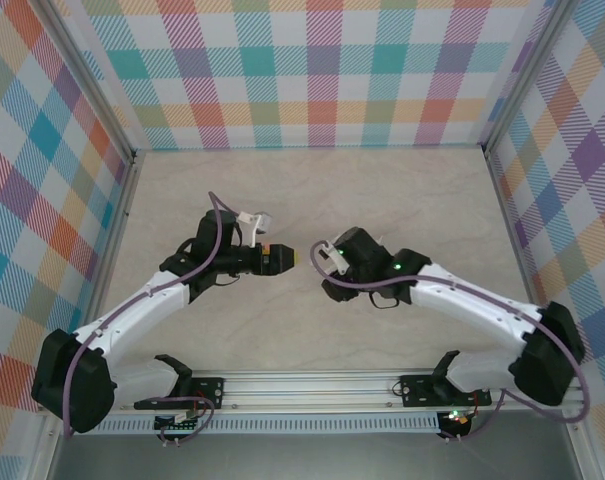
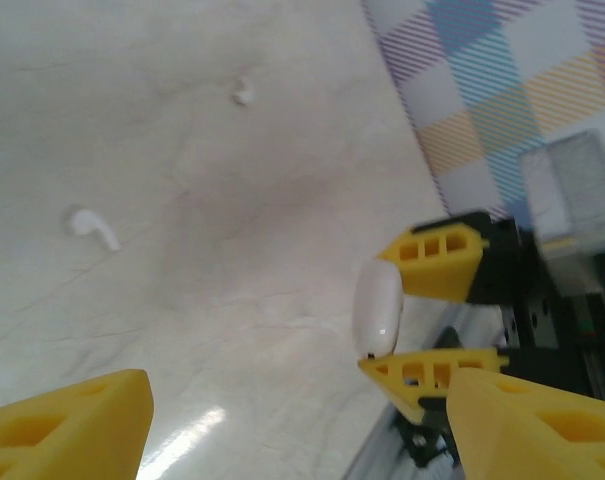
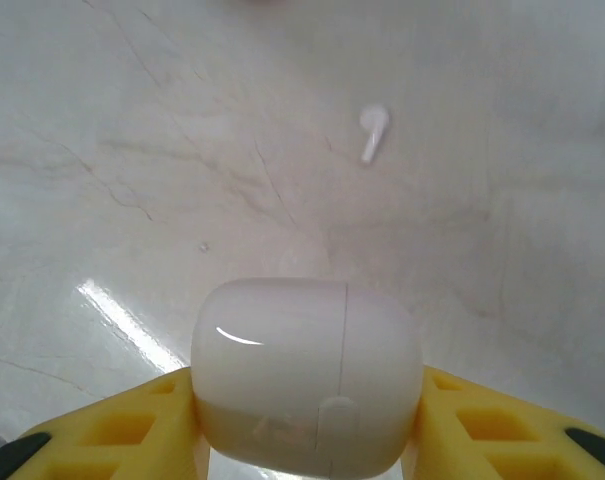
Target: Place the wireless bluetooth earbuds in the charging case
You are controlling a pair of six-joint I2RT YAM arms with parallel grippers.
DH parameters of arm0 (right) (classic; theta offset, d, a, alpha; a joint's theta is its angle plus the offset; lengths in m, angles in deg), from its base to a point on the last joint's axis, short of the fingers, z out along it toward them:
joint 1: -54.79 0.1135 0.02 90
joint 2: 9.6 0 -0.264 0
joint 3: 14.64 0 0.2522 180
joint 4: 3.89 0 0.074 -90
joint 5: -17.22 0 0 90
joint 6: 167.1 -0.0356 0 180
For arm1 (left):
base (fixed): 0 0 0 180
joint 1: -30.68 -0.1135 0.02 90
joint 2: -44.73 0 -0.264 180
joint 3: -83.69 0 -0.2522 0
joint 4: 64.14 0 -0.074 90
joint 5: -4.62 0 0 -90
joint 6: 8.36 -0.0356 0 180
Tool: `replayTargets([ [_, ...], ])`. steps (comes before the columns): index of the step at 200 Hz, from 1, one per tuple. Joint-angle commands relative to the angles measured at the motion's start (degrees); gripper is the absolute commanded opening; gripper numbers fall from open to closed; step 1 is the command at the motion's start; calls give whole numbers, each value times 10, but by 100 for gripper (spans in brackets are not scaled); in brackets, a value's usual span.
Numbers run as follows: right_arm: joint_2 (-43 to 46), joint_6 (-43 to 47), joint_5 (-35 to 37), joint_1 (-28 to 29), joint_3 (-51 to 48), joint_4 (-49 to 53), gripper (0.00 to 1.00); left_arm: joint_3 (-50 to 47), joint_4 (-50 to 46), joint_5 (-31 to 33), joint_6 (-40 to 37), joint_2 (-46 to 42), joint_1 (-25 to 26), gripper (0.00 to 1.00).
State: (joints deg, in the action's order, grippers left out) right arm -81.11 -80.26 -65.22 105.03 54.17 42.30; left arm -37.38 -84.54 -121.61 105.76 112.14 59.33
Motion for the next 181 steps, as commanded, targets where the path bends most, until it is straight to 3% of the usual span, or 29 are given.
replayTargets([
  [1, 39, 126, 3, 2, -22, -52, 46, 22, 6, -88, -41, 3, 8, 76],
  [28, 73, 204, -6, 3, -37, -76, 47, 53, -23, -104, -67, 27, 25, 72],
  [68, 93, 272, -15, 3, -40, -93, 46, 58, 17, -100, -72, 50, 57, 69],
  [144, 100, 328, -36, 3, -40, -118, 44, 53, 86, -91, -58, 60, 87, 66],
  [181, 99, 340, -39, 6, -36, -125, 44, 62, 88, -96, -56, 81, 90, 59],
])
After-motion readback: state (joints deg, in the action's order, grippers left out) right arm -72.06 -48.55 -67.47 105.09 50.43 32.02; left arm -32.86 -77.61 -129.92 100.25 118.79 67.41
